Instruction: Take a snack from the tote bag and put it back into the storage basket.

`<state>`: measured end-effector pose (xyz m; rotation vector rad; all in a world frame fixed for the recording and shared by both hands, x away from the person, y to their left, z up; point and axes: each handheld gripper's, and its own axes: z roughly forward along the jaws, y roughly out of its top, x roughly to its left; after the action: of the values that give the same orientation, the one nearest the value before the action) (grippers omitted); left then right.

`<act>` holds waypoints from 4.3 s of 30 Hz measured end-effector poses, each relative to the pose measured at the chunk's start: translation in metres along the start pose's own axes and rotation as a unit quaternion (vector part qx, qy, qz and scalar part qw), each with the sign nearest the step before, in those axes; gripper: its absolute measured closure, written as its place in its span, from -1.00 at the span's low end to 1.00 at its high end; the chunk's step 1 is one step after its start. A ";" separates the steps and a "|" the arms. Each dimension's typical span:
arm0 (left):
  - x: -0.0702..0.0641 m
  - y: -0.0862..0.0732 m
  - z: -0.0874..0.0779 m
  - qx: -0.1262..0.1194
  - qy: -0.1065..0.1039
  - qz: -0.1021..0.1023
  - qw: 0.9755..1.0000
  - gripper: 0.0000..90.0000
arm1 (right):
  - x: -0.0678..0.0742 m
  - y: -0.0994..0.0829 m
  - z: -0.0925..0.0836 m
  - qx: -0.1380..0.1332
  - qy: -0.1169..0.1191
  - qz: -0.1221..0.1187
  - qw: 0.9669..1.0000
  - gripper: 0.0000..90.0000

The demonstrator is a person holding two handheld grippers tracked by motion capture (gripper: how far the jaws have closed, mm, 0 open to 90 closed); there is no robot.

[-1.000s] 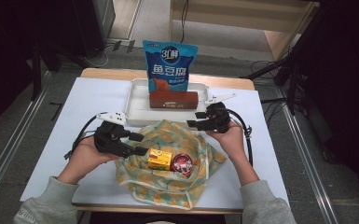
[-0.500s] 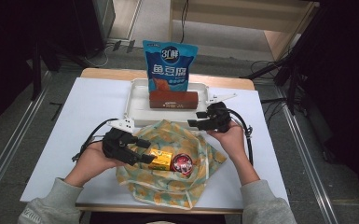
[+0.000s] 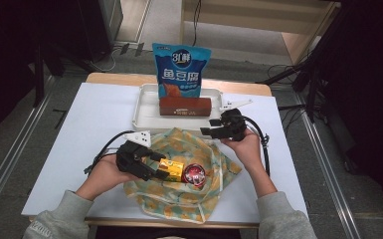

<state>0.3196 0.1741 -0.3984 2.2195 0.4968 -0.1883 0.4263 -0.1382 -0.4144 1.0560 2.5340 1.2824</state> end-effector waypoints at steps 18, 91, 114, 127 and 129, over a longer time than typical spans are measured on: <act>-0.001 -0.003 0.018 0.008 0.006 0.024 1.000 -0.24 | -0.001 -0.001 0.000 -0.004 0.010 0.004 1.000 -0.03; 0.000 0.012 -0.037 -0.024 0.057 -0.027 0.998 0.12 | 0.000 -0.001 0.003 -0.002 0.016 -0.001 1.000 -0.06; -0.004 0.016 -0.070 -0.040 0.079 -0.041 0.995 0.12 | 0.001 0.001 0.004 -0.002 0.018 -0.005 1.000 -0.07; 0.000 0.013 -0.089 -0.050 0.096 -0.055 0.993 0.13 | 0.002 0.002 0.006 0.000 0.017 -0.007 1.000 -0.07; 0.000 0.013 -0.091 -0.054 0.098 -0.055 0.992 0.13 | 0.002 0.002 0.007 0.001 0.018 -0.008 1.000 -0.07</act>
<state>0.3220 0.2368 -0.3309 2.1171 0.7209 -0.0010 0.4281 -0.1315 -0.4168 1.0201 2.5649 1.3071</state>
